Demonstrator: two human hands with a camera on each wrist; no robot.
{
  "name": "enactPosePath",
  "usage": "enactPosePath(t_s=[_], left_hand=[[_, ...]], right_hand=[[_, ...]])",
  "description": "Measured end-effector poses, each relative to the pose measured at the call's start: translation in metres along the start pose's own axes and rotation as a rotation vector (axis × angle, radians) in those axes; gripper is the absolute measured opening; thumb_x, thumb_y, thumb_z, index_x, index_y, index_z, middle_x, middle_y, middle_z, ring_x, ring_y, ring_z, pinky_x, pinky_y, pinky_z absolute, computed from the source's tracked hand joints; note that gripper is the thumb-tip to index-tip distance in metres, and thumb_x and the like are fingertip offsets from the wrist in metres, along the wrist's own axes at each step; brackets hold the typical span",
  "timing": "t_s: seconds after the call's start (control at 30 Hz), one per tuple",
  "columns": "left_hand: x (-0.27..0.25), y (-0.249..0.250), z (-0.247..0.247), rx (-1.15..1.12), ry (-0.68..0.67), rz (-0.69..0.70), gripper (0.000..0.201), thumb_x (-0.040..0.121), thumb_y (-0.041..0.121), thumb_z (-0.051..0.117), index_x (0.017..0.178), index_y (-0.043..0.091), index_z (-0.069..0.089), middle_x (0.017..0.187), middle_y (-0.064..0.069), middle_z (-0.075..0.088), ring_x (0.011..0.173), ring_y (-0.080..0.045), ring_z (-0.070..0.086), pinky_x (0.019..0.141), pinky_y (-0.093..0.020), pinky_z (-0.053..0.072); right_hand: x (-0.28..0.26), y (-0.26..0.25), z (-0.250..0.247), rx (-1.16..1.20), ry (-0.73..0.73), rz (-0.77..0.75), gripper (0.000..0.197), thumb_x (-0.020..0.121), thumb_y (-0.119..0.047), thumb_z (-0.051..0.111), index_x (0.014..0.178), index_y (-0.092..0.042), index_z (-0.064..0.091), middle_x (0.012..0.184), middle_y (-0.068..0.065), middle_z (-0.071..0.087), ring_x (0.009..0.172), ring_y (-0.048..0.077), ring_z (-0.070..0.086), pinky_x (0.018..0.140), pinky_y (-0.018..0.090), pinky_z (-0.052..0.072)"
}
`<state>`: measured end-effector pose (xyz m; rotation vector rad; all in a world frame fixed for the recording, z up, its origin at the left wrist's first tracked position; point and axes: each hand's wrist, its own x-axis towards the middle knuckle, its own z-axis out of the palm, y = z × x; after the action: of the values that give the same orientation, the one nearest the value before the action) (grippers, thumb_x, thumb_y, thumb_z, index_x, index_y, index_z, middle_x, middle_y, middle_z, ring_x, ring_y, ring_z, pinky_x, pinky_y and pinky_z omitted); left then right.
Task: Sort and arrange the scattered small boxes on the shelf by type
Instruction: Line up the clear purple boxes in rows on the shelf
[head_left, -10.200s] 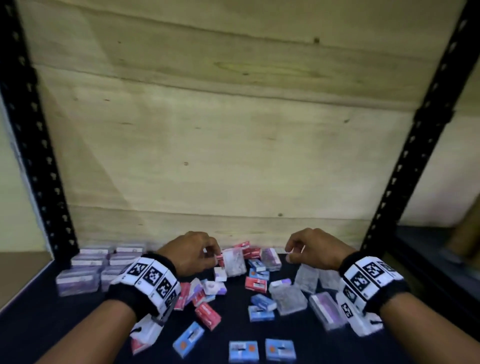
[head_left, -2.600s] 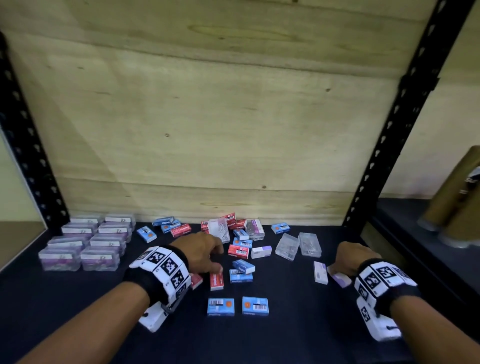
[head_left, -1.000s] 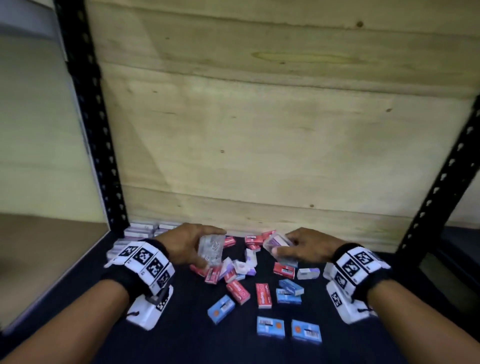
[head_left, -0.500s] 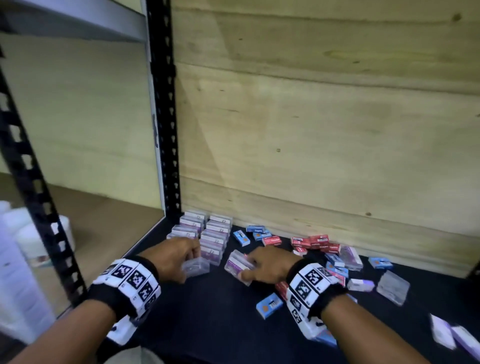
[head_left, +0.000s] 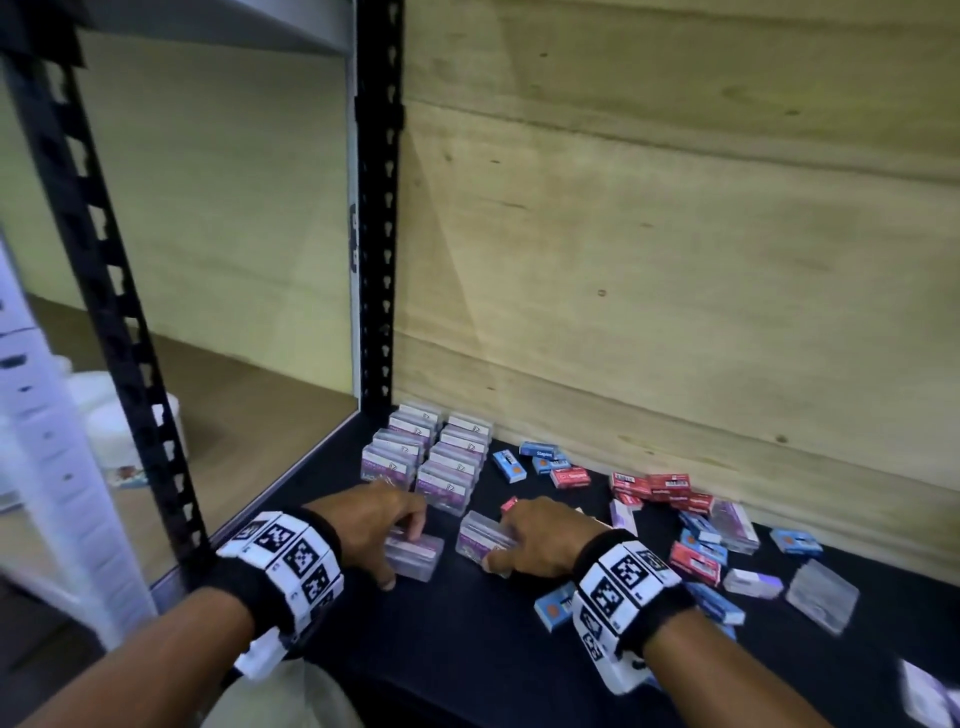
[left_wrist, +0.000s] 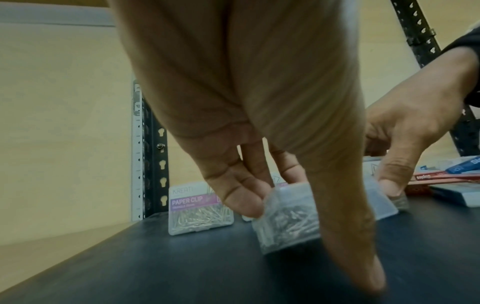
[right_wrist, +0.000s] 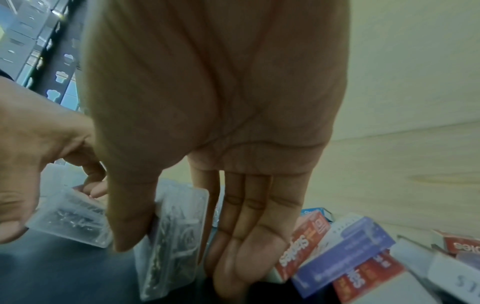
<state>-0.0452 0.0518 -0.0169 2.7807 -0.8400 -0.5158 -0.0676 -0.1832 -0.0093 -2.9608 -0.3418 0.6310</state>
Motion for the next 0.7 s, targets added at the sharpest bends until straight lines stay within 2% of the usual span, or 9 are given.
enactPosePath(t_s=[0.17, 0.33, 0.4, 0.47, 0.53, 0.6, 0.67, 0.7], left_hand=[[-0.0003, -0.0005, -0.0015, 0.012, -0.026, 0.004, 0.046, 0.06, 0.025, 0.087, 0.085, 0.034, 0.049, 0.1, 0.01, 0.055, 0.092, -0.013, 0.054, 0.079, -0.033, 0.05], [-0.0009, -0.0046, 0.001, 0.022, -0.061, 0.0, 0.045, 0.059, 0.027, 0.087, 0.088, 0.035, 0.053, 0.098, 0.014, 0.053, 0.092, -0.012, 0.054, 0.08, -0.033, 0.05], [-0.0016, -0.0058, 0.0018, 0.011, -0.068, 0.001, 0.046, 0.059, 0.03, 0.087, 0.09, 0.035, 0.054, 0.1, 0.015, 0.053, 0.091, -0.01, 0.053, 0.078, -0.029, 0.049], [-0.0029, -0.0048, 0.0008, -0.026, -0.066, -0.002, 0.046, 0.061, 0.036, 0.086, 0.096, 0.033, 0.056, 0.1, 0.015, 0.055, 0.087, -0.007, 0.053, 0.073, -0.024, 0.045], [-0.0035, -0.0022, -0.0006, -0.081, -0.055, 0.001, 0.045, 0.066, 0.044, 0.082, 0.102, 0.035, 0.056, 0.099, 0.017, 0.056, 0.083, -0.001, 0.053, 0.072, -0.02, 0.044], [-0.0032, 0.0004, -0.0011, -0.133, -0.063, 0.008, 0.046, 0.072, 0.044, 0.079, 0.11, 0.037, 0.055, 0.103, 0.019, 0.059, 0.089, 0.001, 0.057, 0.081, -0.02, 0.048], [-0.0019, 0.0012, -0.0006, -0.167, -0.079, -0.001, 0.054, 0.074, 0.04, 0.079, 0.122, 0.037, 0.054, 0.112, 0.017, 0.06, 0.099, -0.002, 0.059, 0.092, -0.024, 0.049], [-0.001, 0.0008, -0.0001, -0.177, -0.084, -0.013, 0.058, 0.075, 0.039, 0.079, 0.127, 0.036, 0.053, 0.113, 0.017, 0.059, 0.099, -0.003, 0.059, 0.093, -0.024, 0.049]], right_hand=[[-0.0043, 0.0008, -0.0015, 0.064, 0.029, 0.001, 0.045, 0.085, -0.051, 0.068, 0.116, -0.02, 0.057, 0.108, 0.001, 0.06, 0.093, 0.019, 0.056, 0.072, 0.03, 0.04], [-0.0068, 0.0033, -0.0002, 0.124, 0.05, 0.007, 0.044, 0.086, -0.047, 0.068, 0.12, -0.023, 0.053, 0.117, 0.001, 0.061, 0.102, 0.02, 0.059, 0.083, 0.031, 0.047], [-0.0074, 0.0047, 0.0008, 0.134, 0.046, 0.009, 0.045, 0.086, -0.047, 0.067, 0.121, -0.024, 0.051, 0.119, 0.001, 0.061, 0.104, 0.02, 0.059, 0.088, 0.033, 0.048], [-0.0078, 0.0061, 0.0013, 0.142, 0.039, 0.014, 0.045, 0.087, -0.045, 0.067, 0.123, -0.024, 0.05, 0.125, 0.001, 0.059, 0.107, 0.02, 0.058, 0.093, 0.036, 0.048], [-0.0073, 0.0078, 0.0013, 0.143, 0.033, 0.016, 0.043, 0.088, -0.045, 0.066, 0.122, -0.024, 0.05, 0.134, 0.001, 0.055, 0.111, 0.021, 0.057, 0.097, 0.038, 0.048], [-0.0072, 0.0081, 0.0005, 0.148, 0.024, 0.018, 0.043, 0.088, -0.046, 0.065, 0.122, -0.024, 0.049, 0.137, 0.001, 0.053, 0.112, 0.02, 0.057, 0.098, 0.039, 0.047], [-0.0077, 0.0078, -0.001, 0.151, 0.017, 0.027, 0.045, 0.088, -0.046, 0.065, 0.123, -0.024, 0.049, 0.135, 0.001, 0.054, 0.11, 0.02, 0.058, 0.097, 0.039, 0.048], [-0.0081, 0.0077, -0.0015, 0.153, 0.015, 0.032, 0.045, 0.088, -0.047, 0.065, 0.123, -0.024, 0.049, 0.134, 0.001, 0.055, 0.11, 0.02, 0.058, 0.097, 0.038, 0.048]])
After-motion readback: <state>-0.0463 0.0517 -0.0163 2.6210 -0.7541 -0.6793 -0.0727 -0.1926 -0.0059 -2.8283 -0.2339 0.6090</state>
